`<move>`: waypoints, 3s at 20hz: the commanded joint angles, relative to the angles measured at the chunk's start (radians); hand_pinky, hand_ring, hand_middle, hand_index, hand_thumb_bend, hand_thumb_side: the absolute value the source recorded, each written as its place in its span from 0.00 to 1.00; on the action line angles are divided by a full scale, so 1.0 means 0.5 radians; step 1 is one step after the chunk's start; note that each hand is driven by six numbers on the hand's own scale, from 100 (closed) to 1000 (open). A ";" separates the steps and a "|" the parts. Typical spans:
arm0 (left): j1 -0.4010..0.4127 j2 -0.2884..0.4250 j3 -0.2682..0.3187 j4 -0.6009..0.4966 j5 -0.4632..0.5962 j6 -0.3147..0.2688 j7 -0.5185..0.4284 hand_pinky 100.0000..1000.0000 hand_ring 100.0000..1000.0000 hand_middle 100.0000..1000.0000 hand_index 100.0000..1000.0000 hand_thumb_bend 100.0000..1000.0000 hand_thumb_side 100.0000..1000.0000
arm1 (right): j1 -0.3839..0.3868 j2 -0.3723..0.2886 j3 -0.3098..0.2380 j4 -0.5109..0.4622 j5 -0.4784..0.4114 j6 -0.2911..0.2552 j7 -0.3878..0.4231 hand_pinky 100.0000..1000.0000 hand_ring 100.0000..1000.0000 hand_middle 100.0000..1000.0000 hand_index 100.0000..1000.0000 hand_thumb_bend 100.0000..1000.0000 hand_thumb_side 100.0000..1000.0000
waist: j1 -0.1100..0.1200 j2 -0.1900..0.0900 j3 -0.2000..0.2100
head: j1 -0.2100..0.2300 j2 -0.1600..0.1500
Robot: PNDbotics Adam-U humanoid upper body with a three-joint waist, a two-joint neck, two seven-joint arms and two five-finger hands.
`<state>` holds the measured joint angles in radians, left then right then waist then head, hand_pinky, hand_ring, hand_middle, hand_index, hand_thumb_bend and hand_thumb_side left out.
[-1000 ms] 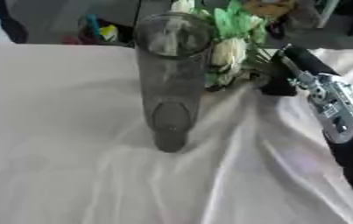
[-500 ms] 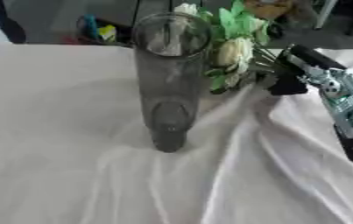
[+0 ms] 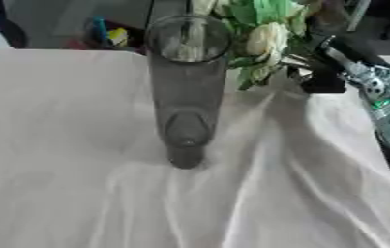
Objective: Arrange flowers into the vase.
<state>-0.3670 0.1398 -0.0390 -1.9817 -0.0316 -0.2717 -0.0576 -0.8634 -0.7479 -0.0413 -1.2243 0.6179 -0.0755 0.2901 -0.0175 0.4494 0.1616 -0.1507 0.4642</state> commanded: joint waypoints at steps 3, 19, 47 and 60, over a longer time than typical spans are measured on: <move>-0.003 0.019 -0.011 -0.037 -0.006 -0.001 -0.007 0.48 0.55 0.59 0.68 0.00 1.00 | -0.056 -0.099 -0.046 -0.089 -0.093 0.041 -0.054 0.00 0.11 0.00 0.00 0.00 0.46 | -0.035 -0.047 -0.004 | 0.003 -0.026; 0.008 0.025 -0.017 -0.037 -0.005 0.007 -0.018 0.48 0.55 0.59 0.68 0.00 1.00 | -0.234 -0.078 -0.083 -0.246 -0.422 0.243 -0.291 0.00 0.06 0.00 0.00 0.00 0.48 | -0.048 -0.061 -0.004 | 0.003 -0.011; 0.026 0.030 -0.049 -0.037 0.046 0.016 -0.056 0.48 0.55 0.59 0.68 0.00 1.00 | -0.771 0.396 0.050 -0.409 -1.032 0.352 -1.178 0.00 0.00 0.00 0.00 0.00 0.47 | -0.032 -0.164 0.060 | -0.069 0.021; 0.053 0.048 -0.058 -0.037 0.053 0.033 -0.070 0.48 0.55 0.60 0.68 0.00 1.00 | -0.958 0.435 0.059 -0.349 -1.229 0.400 -1.302 0.00 0.00 0.00 0.00 0.00 0.48 | -0.057 -0.210 0.047 | -0.072 0.042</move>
<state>-0.3362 0.1430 -0.0636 -1.9817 -0.0089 -0.2552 -0.0879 -1.3147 -0.5147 -0.0079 -1.3960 0.0208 0.1191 -0.3538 -0.0329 0.3853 0.1843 -0.1860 0.4836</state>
